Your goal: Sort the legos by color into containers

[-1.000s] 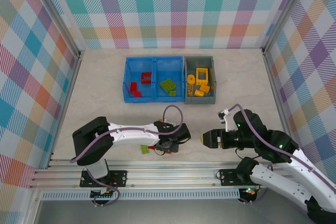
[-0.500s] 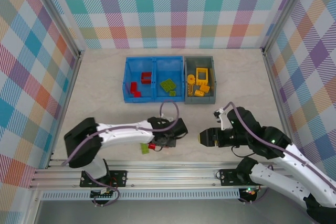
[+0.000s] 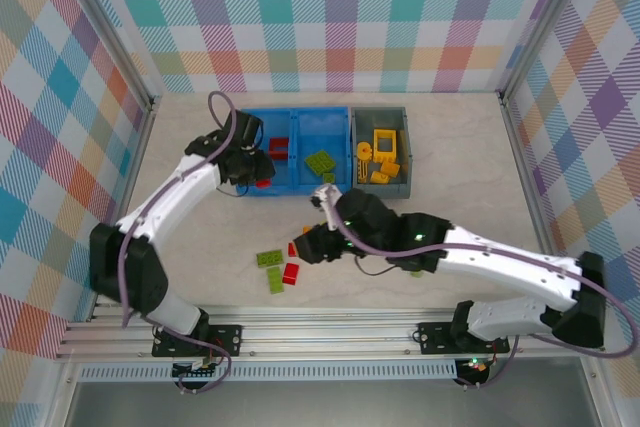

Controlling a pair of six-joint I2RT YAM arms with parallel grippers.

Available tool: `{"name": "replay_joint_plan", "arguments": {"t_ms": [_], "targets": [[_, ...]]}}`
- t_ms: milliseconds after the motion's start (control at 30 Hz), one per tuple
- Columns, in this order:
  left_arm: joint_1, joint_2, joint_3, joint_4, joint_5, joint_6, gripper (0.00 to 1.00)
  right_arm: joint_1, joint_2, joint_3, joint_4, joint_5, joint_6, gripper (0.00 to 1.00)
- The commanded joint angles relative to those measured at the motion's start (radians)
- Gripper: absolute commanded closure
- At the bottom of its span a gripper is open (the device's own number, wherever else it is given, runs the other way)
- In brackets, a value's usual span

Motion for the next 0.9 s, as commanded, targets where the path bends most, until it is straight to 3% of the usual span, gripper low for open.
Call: {"name": "replay_joint_plan", "arguments": {"t_ms": [0,167,433,567,700,867], "targets": [[0.062,0.117,0.083,0.038,0.123,0.094,0.66,0.028,0.081,0.047,0.233,0.209,-0.08,0.36],[0.106,0.283,0.183,0.068,0.157,0.112,0.66,0.034,0.182,0.118,0.243,0.268,-0.087,0.36],[0.119,0.415,0.229,0.081,0.165,0.114,0.65,0.035,0.172,0.091,0.218,0.269,-0.045,0.36],[0.12,0.43,0.209,0.099,0.179,0.104,0.56,0.035,0.159,0.073,0.211,0.265,-0.027,0.36],[0.12,0.395,0.188,0.102,0.173,0.094,0.39,0.035,0.153,0.063,0.182,0.273,-0.011,0.35],[0.12,0.314,0.188,0.087,0.179,0.073,0.38,0.034,0.101,0.04,0.064,0.364,0.084,0.35]]}}
